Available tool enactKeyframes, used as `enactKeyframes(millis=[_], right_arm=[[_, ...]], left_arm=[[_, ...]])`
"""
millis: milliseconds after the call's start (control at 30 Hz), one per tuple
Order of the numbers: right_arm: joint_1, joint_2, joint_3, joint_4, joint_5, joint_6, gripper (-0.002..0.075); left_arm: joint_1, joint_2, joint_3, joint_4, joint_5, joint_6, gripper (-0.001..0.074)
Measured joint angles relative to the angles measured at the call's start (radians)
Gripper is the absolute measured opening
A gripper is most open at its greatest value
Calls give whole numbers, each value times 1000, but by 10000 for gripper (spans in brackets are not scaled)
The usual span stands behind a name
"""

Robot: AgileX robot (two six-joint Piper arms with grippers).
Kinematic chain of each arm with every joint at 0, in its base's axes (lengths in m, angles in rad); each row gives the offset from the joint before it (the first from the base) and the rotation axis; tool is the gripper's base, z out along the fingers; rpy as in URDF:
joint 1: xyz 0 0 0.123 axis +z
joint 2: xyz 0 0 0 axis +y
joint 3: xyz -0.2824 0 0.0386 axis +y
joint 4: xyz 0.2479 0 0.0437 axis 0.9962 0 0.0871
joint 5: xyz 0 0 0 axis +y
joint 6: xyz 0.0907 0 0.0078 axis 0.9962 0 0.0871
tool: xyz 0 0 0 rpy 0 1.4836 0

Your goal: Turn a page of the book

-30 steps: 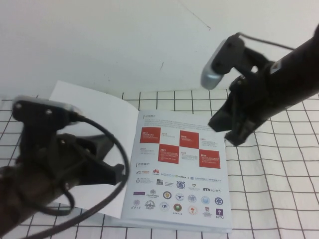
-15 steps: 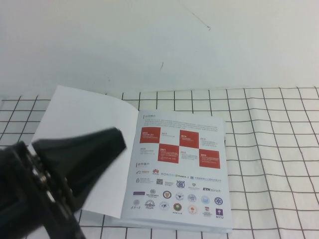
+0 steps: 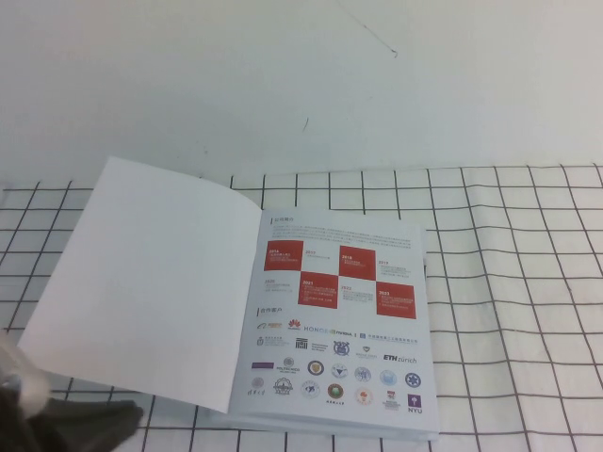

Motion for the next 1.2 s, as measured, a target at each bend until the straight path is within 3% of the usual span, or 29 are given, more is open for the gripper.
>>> enactKeyframes(millis=[167,567,1200], right_arm=[[0,-178,205,23,-205,42,-1],[0,-329,538,98,-590,19,-1],[0,-329,573,139,-518,20,-2]], left_arm=[[0,-143,0,212,13,-178,-2],[0,-363,0,252,19,-211,-2],[0,-365,0,192,24,-217,-2]])
